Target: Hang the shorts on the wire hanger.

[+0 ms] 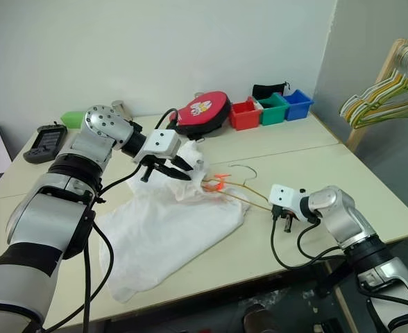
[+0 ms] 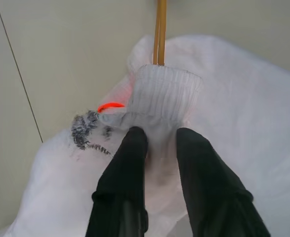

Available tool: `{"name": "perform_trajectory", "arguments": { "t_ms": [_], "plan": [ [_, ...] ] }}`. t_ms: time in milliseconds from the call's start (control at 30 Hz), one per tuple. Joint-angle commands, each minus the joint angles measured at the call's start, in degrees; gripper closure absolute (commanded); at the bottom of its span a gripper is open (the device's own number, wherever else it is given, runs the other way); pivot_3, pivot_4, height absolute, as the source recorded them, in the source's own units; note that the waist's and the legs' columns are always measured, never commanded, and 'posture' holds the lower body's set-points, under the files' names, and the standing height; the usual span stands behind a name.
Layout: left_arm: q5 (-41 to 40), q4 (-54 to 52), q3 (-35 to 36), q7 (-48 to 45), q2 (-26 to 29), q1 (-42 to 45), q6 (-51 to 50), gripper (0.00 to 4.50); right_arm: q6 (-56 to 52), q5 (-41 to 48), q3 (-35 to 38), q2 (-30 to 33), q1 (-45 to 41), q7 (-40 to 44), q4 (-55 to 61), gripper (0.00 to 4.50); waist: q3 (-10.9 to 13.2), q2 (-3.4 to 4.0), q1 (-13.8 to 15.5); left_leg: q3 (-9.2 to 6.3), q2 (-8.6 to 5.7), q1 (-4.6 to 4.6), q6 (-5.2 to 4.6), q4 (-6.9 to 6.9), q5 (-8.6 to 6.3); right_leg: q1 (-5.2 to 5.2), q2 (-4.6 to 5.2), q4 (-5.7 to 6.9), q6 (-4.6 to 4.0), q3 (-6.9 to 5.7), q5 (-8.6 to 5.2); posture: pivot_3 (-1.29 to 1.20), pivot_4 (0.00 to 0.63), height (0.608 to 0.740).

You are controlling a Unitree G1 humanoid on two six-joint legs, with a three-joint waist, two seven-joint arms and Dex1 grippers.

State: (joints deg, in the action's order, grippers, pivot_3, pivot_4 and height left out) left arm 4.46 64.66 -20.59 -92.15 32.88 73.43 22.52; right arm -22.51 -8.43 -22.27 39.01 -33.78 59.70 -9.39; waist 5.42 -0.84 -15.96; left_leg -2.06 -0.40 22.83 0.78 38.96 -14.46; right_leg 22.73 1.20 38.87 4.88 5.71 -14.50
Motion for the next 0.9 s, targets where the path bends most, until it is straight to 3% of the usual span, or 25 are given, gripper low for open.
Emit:
{"name": "perform_trajectory", "arguments": {
  "t_ms": [33,300,733,900],
  "plan": [
    [-1.9,-1.6,-0.1,-0.4,0.7,1.2,-0.3,4.46,-0.2,-0.1,1.4,-0.3,-2.3,-0.1,0.7,4.50,0.0,0.00,0.0,0.00,0.00,0.00,0.00,0.00,0.00,0.00,0.00,0.00,0.00,0.00,0.00,-0.21,0.000,0.740],
    [-4.3,-2.0,1.4,-0.4,-0.5,2.8,-4.3,4.46,-0.5,0.0,1.2,-0.4,-2.5,0.0,0.3,4.50,0.0,0.00,0.0,0.00,0.00,0.00,0.00,0.00,0.00,0.00,0.00,0.00,0.00,-0.01,0.00,-0.22,0.006,0.740],
    [-11.5,-8.7,-2.2,-0.4,-0.2,1.7,-10.3,4.46,-0.2,-0.5,0.5,-1.3,-3.1,0.2,-0.5,4.50,0.0,0.00,-0.1,0.00,0.01,-0.01,0.00,0.00,0.00,0.00,-0.01,0.00,0.01,0.01,-0.01,-0.22,0.011,0.740],
    [-7.0,-5.9,-1.7,-0.4,0.5,2.1,-5.3,4.46,0.1,-0.9,1.0,-0.9,-2.6,0.6,-0.6,4.50,0.0,0.00,-0.1,0.00,0.01,-0.01,0.00,0.00,0.00,0.00,-0.01,0.00,0.01,0.01,-0.01,-0.22,0.010,0.740]
  ]
}}
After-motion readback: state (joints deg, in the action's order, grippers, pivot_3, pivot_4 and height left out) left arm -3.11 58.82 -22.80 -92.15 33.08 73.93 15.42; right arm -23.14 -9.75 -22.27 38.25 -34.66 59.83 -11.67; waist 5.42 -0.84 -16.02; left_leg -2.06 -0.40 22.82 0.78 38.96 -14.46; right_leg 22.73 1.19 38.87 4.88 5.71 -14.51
